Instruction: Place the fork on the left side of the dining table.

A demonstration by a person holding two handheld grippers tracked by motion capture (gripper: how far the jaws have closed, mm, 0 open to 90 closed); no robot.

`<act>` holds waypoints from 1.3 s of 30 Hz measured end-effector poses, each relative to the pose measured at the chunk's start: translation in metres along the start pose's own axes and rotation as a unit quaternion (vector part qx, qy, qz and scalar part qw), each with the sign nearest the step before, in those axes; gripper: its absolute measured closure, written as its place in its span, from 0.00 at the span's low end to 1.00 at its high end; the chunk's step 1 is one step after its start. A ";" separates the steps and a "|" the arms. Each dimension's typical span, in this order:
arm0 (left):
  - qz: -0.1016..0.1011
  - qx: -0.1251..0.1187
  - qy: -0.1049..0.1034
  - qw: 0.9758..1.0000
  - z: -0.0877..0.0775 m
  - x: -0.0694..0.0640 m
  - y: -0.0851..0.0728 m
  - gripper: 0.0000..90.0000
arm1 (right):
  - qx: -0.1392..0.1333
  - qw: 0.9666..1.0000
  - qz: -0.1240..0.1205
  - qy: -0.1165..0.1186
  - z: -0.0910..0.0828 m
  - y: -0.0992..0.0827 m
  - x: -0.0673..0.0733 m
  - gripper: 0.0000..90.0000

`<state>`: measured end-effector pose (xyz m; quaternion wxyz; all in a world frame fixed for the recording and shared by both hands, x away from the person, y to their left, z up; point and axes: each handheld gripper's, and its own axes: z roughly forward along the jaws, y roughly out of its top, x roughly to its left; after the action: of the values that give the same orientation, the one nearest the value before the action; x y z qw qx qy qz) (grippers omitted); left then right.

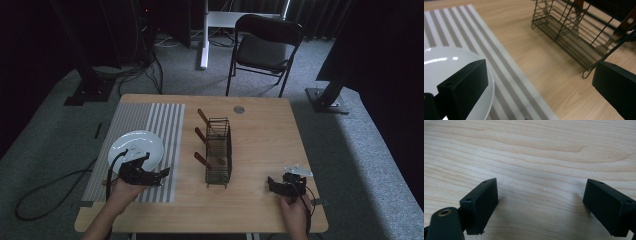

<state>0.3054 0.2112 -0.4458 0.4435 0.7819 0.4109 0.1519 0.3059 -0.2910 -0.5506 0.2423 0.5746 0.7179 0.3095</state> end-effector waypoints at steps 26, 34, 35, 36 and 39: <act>0.043 -0.027 -0.015 0.999 0.031 -0.018 0.073 0.02 | 0.000 1.000 0.000 0.000 0.000 0.000 0.000 0.14; 0.048 -0.003 -0.020 0.999 0.048 -0.028 0.095 0.03 | 0.000 1.000 0.000 0.000 0.000 0.000 0.000 0.14; 0.051 -0.002 -0.020 0.999 0.050 -0.030 0.096 0.03 | 0.000 1.000 0.000 0.000 0.000 0.000 0.000 0.14; 0.054 0.002 -0.014 0.998 0.052 -0.032 0.098 0.05 | -0.001 1.000 0.000 0.000 0.000 0.000 0.000 0.14; 0.046 0.014 -0.016 0.999 0.059 -0.032 0.102 0.05 | -0.001 1.000 0.000 0.000 0.000 0.000 0.000 0.14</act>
<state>0.3732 0.1247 -0.3914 0.4317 0.8082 0.3698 0.1539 0.3059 -0.2910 -0.5506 0.2430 0.5745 0.7176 0.3097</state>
